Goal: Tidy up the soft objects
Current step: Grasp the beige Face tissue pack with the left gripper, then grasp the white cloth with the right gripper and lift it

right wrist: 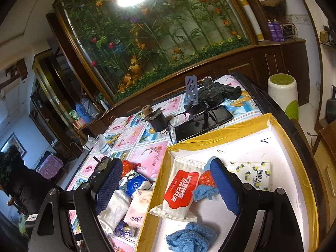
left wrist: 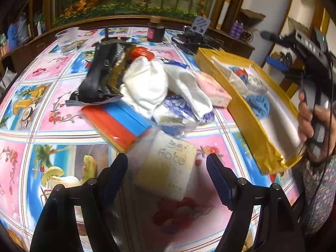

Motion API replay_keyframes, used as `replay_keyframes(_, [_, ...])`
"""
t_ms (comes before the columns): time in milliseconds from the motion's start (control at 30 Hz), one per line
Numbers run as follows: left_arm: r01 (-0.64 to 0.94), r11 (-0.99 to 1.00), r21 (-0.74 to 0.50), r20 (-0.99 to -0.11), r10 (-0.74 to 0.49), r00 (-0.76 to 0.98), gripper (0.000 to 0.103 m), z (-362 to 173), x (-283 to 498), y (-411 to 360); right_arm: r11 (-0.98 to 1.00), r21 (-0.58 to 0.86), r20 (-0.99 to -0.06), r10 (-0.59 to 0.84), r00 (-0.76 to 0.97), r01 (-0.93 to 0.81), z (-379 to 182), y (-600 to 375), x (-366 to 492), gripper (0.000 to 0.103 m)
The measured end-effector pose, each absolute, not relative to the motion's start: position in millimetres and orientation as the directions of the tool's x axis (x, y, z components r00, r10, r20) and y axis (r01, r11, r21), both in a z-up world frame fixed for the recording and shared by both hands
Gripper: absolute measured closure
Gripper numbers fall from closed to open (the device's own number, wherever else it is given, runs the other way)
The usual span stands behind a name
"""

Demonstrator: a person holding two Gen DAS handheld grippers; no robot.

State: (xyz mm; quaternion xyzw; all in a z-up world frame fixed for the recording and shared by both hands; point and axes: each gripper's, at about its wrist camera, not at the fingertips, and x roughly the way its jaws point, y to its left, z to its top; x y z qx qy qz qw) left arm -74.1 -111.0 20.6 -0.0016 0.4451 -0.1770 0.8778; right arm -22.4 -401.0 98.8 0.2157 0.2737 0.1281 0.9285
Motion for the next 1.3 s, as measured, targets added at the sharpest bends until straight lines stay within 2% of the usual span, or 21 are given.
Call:
replay_keyframes(100, [0.320,0.940,-0.117,-0.803,-0.279,0.527,0.027,16.5,-72.0,-120.5,0.877,0.456,-0.448,0.371,0.814,-0.149,100.4,-394.0,-23.7,0.014])
replay_keyframes(133, [0.322,0.940,-0.109,-0.818,-0.269,0.508,0.033,12.6,-68.7,-124.6,0.879,0.449,-0.449,0.379,0.809,-0.162,101.0,-390.3,-23.4,0.014])
replay_keyframes(200, [0.325,0.943,-0.077,-0.815,-0.247,0.524,0.055,14.1,-68.2,-129.5,0.873,0.440,-0.460,0.421,0.782,-0.210,100.3,-378.1,-21.3,0.012])
replay_keyframes(233, [0.327,0.942,-0.073,-0.812,-0.247,0.528,0.056,14.0,-68.5,-131.0,0.867,0.440,-0.464,0.441,0.768,-0.233,99.4,-372.5,-20.4,0.012])
replay_keyframes(333, [0.321,0.940,-0.113,-0.800,-0.278,0.531,0.057,15.5,-68.7,-123.9,0.838,0.444,-0.491,0.523,0.697,-0.316,95.9,-346.3,-15.8,0.011])
replay_keyframes(467, [0.289,0.936,-0.202,-0.725,-0.342,0.599,0.057,28.5,-73.4,-101.6,0.806,0.430,-0.544,0.591,0.596,-0.407,91.0,-296.0,-14.8,0.011])
replay_keyframes(567, [0.260,0.936,-0.238,-0.710,-0.350,0.611,0.057,29.7,-73.6,-91.5,0.822,0.401,-0.608,0.569,0.554,-0.404,83.0,-256.4,-9.2,0.011])
replay_keyframes(633, [0.257,0.933,-0.253,-0.711,-0.360,0.604,0.057,28.8,-73.2,-89.0,0.851,0.358,-0.690,0.518,0.506,-0.384,70.0,-235.3,1.1,0.011])
replay_keyframes(733, [0.267,0.930,-0.253,-0.709,-0.366,0.603,0.057,29.0,-73.4,-91.2,0.843,0.352,-0.741,0.516,0.430,-0.407,48.9,-221.2,4.5,0.012])
replay_keyframes(800, [0.273,0.929,-0.249,-0.708,-0.367,0.603,0.057,29.1,-72.7,-93.2,0.858,0.307,-0.762,0.480,0.434,-0.411,41.9,-216.3,2.9,0.037])
replay_keyframes(833, [0.274,0.930,-0.246,-0.710,-0.365,0.602,0.057,28.8,-71.7,-93.9,0.858,0.306,-0.764,0.480,0.432,-0.412,41.3,-217.0,2.1,0.071])
replay_keyframes(867, [0.275,0.929,-0.246,-0.709,-0.366,0.602,0.057,28.8,-71.8,-94.0,0.867,0.287,-0.765,0.463,0.448,-0.407,42.2,-219.2,0.7,0.089])
replay_keyframes(1033, [0.274,0.929,-0.248,-0.709,-0.367,0.602,0.057,28.6,-71.0,-94.6,0.875,0.269,-0.713,0.463,0.527,-0.403,58.3,-237.0,-7.2,0.095])
replay_keyframes(1200, [0.273,0.933,-0.233,-0.710,-0.355,0.608,0.057,28.6,-71.0,-96.3,0.843,0.325,-0.565,0.537,0.627,-0.430,90.8,-259.4,-20.5,0.095])
replay_keyframes(1300, [0.269,0.937,-0.224,-0.711,-0.346,0.613,0.057,28.5,-70.9,-96.7,0.830,0.370,-0.510,0.556,0.656,-0.416,100.5,-277.5,-23.6,0.095])
